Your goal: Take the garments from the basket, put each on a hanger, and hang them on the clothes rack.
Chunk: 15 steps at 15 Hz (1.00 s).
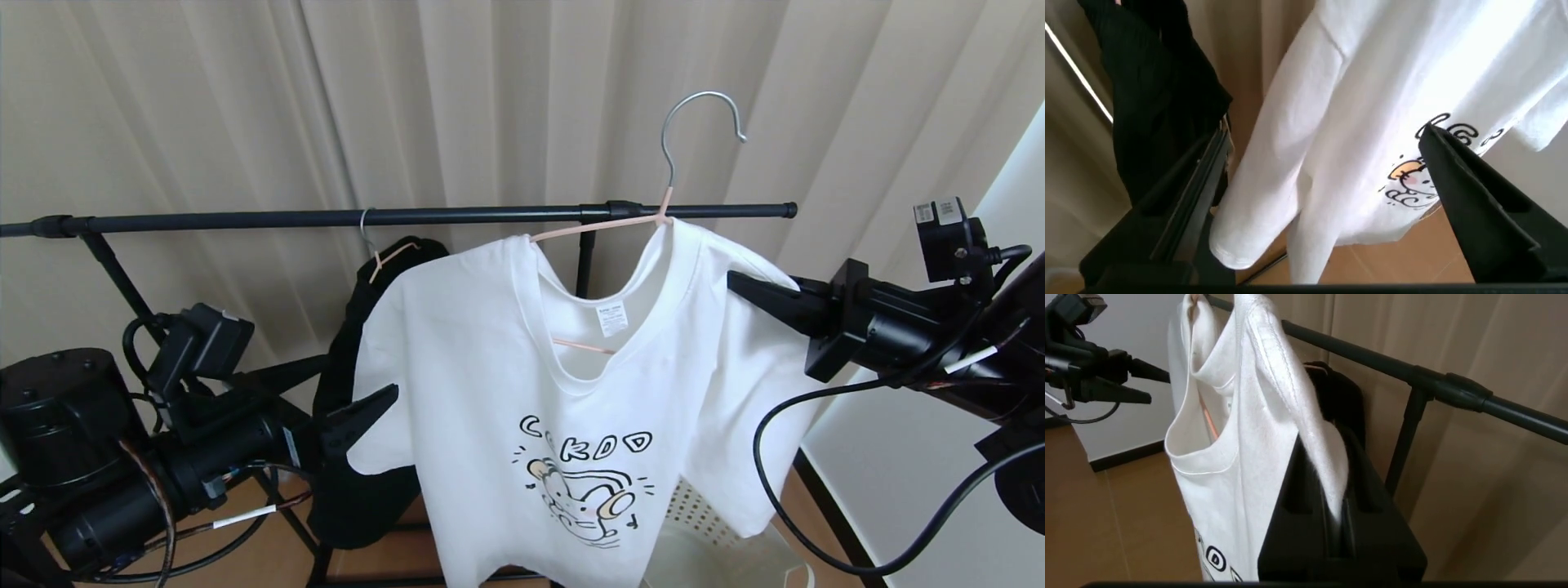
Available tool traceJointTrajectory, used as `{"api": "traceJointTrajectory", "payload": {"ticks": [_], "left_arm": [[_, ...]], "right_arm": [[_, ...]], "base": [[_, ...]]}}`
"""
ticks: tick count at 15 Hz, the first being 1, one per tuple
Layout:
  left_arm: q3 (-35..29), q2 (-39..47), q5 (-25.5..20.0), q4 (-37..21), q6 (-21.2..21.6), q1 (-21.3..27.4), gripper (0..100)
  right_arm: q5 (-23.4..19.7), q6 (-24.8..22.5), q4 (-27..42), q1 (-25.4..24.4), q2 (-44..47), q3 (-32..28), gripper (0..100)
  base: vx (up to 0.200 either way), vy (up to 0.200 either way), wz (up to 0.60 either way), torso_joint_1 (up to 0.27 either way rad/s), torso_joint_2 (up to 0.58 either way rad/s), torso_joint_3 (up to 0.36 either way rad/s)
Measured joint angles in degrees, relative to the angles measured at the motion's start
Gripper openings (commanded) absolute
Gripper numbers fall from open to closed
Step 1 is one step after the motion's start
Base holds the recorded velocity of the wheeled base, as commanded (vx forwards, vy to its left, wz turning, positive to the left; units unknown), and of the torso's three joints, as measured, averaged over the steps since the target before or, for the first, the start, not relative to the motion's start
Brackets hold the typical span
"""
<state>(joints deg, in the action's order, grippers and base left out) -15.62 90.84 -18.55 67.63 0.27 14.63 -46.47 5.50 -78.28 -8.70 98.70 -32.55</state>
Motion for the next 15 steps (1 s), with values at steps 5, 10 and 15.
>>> {"api": "traceJointTrajectory", "payload": {"ticks": [5, 10, 15], "left_arm": [[-10.24, -11.13, -0.22, -24.28, -4.1, 1.79, 100], [-34.27, -16.59, -1.23, -55.46, -5.08, 3.62, 100], [-53.15, -14.67, -3.32, -78.6, -0.17, 9.13, 100]], "right_arm": [[-1.56, -0.04, 0.0, 0.05, 0.04, 0.3, 0], [-2.52, -0.04, -0.04, 0.0, -0.33, 1.4, 0], [-4.35, -0.04, -3.18, -0.44, -0.13, 3.01, 0]], "base": [[0.0, 0.0, 0.0, 0.0, 0.0, 0.0], [0.0, 0.0, 0.0, 0.0, 0.0, 0.0], [0.0, 0.0, 0.0, 0.0, 0.0, 0.0]]}}
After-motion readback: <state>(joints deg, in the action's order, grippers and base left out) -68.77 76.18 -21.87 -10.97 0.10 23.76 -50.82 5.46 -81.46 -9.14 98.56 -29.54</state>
